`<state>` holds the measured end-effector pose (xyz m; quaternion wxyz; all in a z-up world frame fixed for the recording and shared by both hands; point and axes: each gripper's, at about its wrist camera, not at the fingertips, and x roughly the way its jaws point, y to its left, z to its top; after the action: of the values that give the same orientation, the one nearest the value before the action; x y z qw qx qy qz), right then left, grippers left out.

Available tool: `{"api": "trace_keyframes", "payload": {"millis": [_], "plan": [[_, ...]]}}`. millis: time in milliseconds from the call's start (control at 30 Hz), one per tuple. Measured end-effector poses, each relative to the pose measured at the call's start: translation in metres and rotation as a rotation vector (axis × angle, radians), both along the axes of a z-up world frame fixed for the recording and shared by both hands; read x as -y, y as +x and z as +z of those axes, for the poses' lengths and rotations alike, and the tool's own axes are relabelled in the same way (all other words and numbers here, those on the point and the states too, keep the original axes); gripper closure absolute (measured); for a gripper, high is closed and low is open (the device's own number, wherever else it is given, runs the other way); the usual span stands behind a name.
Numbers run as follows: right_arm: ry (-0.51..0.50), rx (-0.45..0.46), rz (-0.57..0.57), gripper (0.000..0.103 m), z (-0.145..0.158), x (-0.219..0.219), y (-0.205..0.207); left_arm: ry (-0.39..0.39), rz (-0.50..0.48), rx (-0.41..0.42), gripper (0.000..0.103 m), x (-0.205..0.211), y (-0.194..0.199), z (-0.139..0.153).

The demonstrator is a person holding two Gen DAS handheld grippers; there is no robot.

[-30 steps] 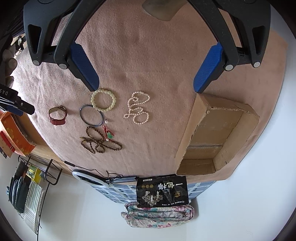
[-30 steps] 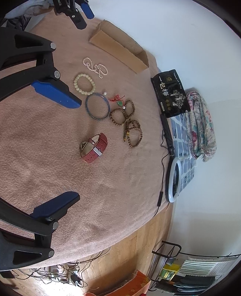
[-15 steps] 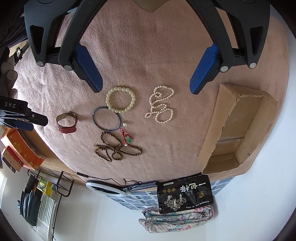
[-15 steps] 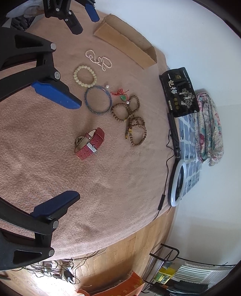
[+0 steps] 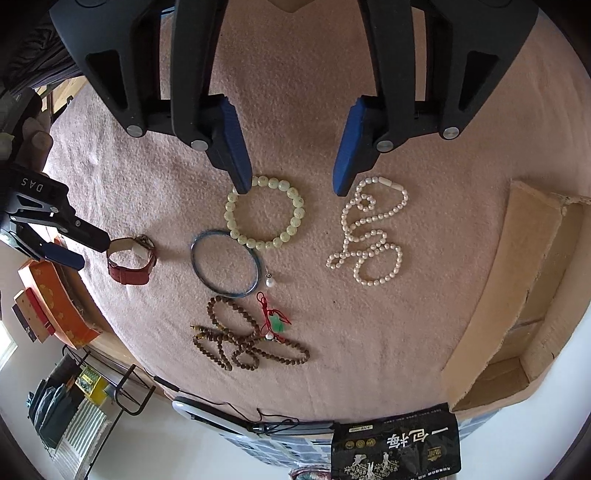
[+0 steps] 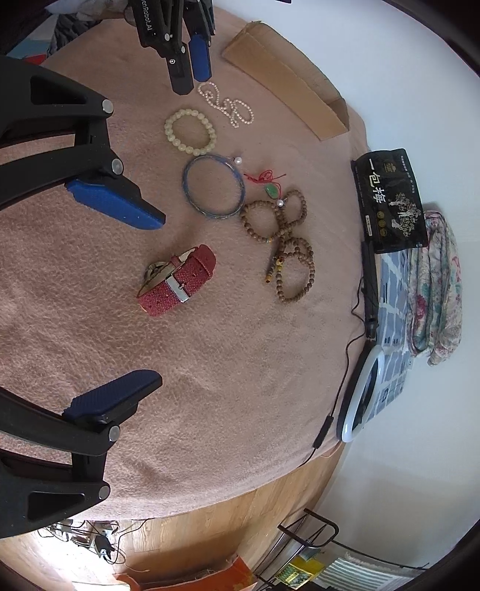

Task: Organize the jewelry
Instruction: 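Lower the left tool onto the cream bead bracelet and close while the right tool approaches the red watch, then close the right tool on the red watch strap while the left tool lifts the bracelet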

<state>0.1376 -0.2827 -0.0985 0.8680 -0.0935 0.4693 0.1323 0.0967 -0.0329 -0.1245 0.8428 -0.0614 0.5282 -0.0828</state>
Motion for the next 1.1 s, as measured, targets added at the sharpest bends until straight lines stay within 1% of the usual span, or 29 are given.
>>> {"api": "trace_keyframes", "payload": {"millis": [67,133,167,267,333,533,733,800,833,900,967,1033,1100], "plan": [[-0.01,-0.009,0.006,0.023,-0.004,0.0,0.005,-0.016,0.0,-0.02,0.057,0.0,0.003,-0.005],[-0.016,-0.013,0.014,0.023,-0.007,-0.001,0.01,-0.029,0.006,-0.036,0.061,-0.001,0.006,-0.009],[-0.023,-0.011,0.017,0.024,-0.008,-0.001,0.012,-0.035,0.007,-0.042,0.062,-0.001,0.007,-0.011],[-0.038,-0.008,0.022,0.026,-0.01,-0.001,0.017,-0.038,0.012,-0.049,0.063,0.0,0.012,-0.015],[-0.041,-0.008,0.023,0.026,-0.011,-0.001,0.019,-0.035,0.02,-0.053,0.068,0.0,0.016,-0.018],[-0.032,-0.011,0.025,0.027,-0.013,-0.003,0.023,-0.053,0.044,-0.069,0.071,-0.004,0.025,-0.025],[-0.039,-0.015,0.024,0.028,-0.016,-0.005,0.024,-0.033,0.033,-0.067,0.075,0.001,0.028,-0.031],[-0.034,-0.02,0.018,0.028,-0.017,-0.004,0.025,-0.027,0.035,-0.061,0.083,0.001,0.03,-0.032],[-0.031,-0.023,0.014,0.028,-0.017,-0.004,0.026,-0.022,0.033,-0.056,0.085,0.002,0.031,-0.033],[-0.025,-0.03,0.006,0.031,-0.019,-0.003,0.027,-0.018,0.031,-0.048,0.095,0.002,0.034,-0.033],[-0.021,-0.036,0.001,0.034,-0.019,-0.003,0.029,-0.02,0.037,-0.045,0.095,0.002,0.034,-0.033],[-0.027,-0.037,0.003,0.04,-0.02,-0.005,0.03,-0.025,0.044,-0.041,0.097,0.002,0.034,-0.032],[-0.027,-0.043,0.014,0.055,-0.02,-0.008,0.031,-0.03,0.042,-0.034,0.097,0.004,0.034,-0.03]]}}
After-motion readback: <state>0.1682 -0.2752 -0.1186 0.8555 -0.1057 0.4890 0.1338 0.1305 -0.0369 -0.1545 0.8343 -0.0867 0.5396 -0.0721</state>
